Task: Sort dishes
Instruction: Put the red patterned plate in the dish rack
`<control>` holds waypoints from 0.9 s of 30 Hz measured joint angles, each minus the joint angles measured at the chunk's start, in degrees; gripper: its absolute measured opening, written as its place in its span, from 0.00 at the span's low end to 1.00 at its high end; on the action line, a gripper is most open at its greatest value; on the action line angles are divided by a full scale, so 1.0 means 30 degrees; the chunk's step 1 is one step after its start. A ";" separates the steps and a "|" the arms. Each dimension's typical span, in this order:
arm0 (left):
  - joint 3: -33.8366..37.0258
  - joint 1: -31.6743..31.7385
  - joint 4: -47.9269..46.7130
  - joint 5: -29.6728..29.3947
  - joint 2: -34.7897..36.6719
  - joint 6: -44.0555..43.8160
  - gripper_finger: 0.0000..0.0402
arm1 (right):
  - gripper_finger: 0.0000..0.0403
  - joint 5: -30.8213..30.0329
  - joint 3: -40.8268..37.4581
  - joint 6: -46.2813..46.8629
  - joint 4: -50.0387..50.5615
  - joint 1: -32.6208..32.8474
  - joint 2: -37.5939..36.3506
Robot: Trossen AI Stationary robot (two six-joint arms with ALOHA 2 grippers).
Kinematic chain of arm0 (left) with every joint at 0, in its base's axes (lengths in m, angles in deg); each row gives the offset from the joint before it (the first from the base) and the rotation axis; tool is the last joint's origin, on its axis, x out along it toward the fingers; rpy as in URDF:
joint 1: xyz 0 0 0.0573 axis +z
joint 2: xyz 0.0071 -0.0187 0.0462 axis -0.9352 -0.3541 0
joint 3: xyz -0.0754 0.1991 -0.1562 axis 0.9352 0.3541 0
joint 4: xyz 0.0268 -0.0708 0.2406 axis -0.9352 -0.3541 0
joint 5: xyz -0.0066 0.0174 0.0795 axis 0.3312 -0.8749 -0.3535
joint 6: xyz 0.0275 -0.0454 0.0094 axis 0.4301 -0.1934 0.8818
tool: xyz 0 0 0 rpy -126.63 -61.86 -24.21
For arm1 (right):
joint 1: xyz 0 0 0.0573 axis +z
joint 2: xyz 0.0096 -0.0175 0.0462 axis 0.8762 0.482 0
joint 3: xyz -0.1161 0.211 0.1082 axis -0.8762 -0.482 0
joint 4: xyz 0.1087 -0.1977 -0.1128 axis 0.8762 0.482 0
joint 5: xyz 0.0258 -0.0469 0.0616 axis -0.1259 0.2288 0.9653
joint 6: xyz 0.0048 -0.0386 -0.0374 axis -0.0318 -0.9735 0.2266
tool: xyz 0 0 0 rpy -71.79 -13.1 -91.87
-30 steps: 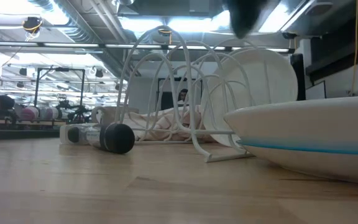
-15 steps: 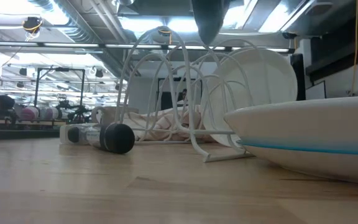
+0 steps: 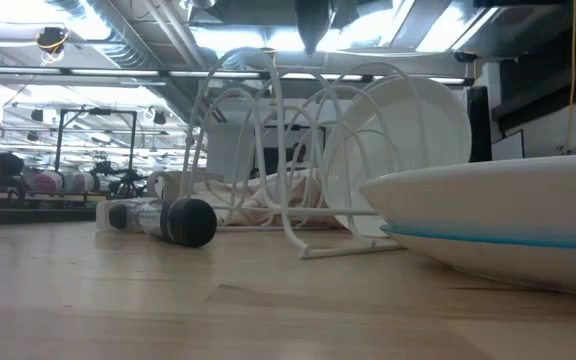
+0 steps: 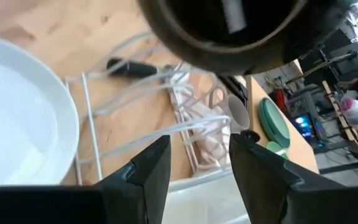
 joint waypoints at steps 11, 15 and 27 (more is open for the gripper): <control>-0.0920 0.0233 -0.0027 0.0082 0.0000 -0.1145 0.00 | 0.42 -0.0070 0.0000 -0.0137 0.0028 0.0007 0.2272; -0.0920 0.0233 0.0120 0.0082 0.0000 0.0049 0.00 | 0.42 -0.0366 0.0000 -0.0535 0.0043 0.0005 0.2638; -0.0737 0.0199 0.0160 0.0168 0.1178 0.2874 0.00 | 0.42 -0.0360 0.0000 -0.0535 0.0660 0.0006 0.2631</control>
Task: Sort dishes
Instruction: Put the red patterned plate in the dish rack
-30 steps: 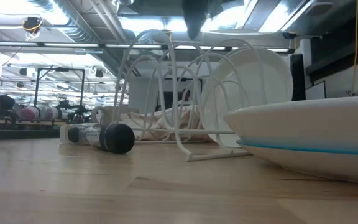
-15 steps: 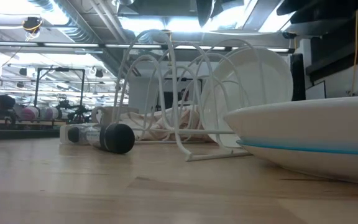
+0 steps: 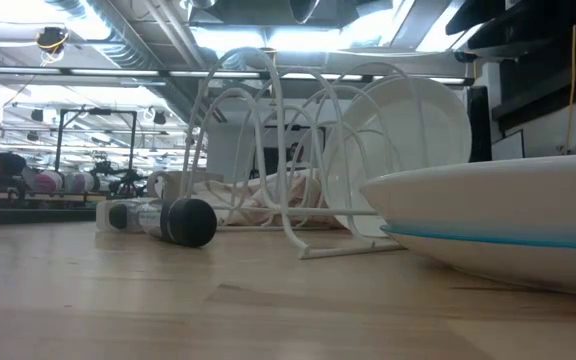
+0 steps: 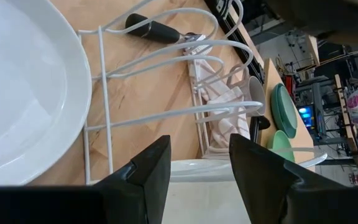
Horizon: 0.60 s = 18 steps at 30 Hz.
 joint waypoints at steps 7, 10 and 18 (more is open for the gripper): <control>0.0258 0.0418 -0.0632 0.0020 -0.0035 -0.0377 0.00 | 0.42 0.0007 0.0000 0.0000 0.0002 -0.0004 0.0000; 0.0290 0.0574 -0.0700 -0.0055 -0.0056 -0.0443 0.00 | 0.42 0.0007 0.0000 0.0000 -0.0119 -0.0006 0.0000; 0.0290 0.1399 -0.0665 -0.0013 -0.0049 -0.2487 0.00 | 0.42 -0.1173 0.0002 0.0049 -0.4960 0.0000 0.0000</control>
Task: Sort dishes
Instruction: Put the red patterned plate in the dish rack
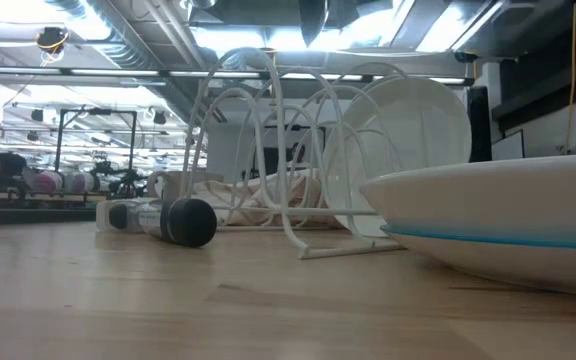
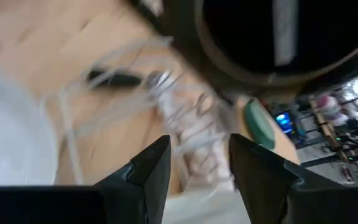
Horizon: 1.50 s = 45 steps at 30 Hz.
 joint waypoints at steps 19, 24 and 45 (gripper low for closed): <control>0.0000 0.4575 0.2006 0.4787 -0.0007 -0.3857 0.00 | 0.42 -0.6572 0.0006 0.0213 -0.5190 -0.0001 0.0000; 0.0007 0.6157 0.3427 0.7359 -0.0007 -0.6318 0.00 | 0.42 -0.8077 0.0006 0.0220 -0.5355 -0.0007 0.0000; 0.0015 0.8121 0.3647 1.0164 -0.0007 -1.1968 0.00 | 0.42 -1.2093 0.0006 -0.7312 -0.9736 -0.0007 0.0014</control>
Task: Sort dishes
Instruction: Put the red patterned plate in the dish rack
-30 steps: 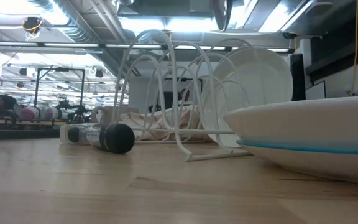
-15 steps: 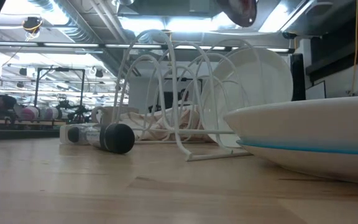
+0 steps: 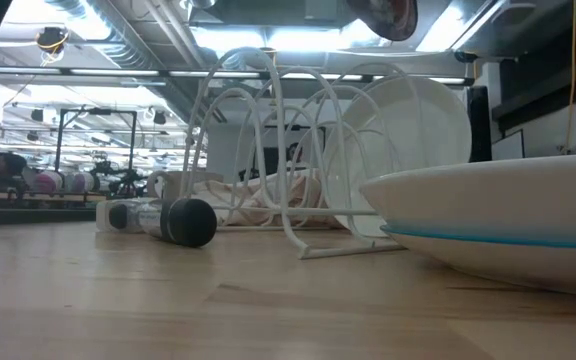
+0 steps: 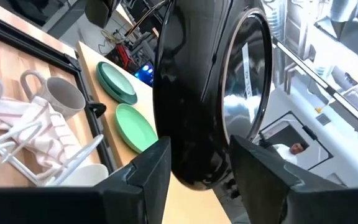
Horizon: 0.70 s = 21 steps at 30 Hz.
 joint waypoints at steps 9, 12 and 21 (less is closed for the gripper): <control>-0.0002 0.0436 0.0081 0.0101 0.0044 -0.0603 0.00 | 0.42 -0.0067 0.0000 -0.0162 -0.0087 0.0000 -0.0014; -0.0214 0.0717 0.0364 0.0691 0.0044 -0.0909 0.00 | 0.42 -0.0043 0.0000 -0.0247 -0.0128 0.0000 -0.0014; -0.0452 0.1173 0.0253 0.1866 0.0146 -0.2203 0.00 | 0.42 0.0732 0.0000 -0.3234 -0.1213 -0.0686 -0.0014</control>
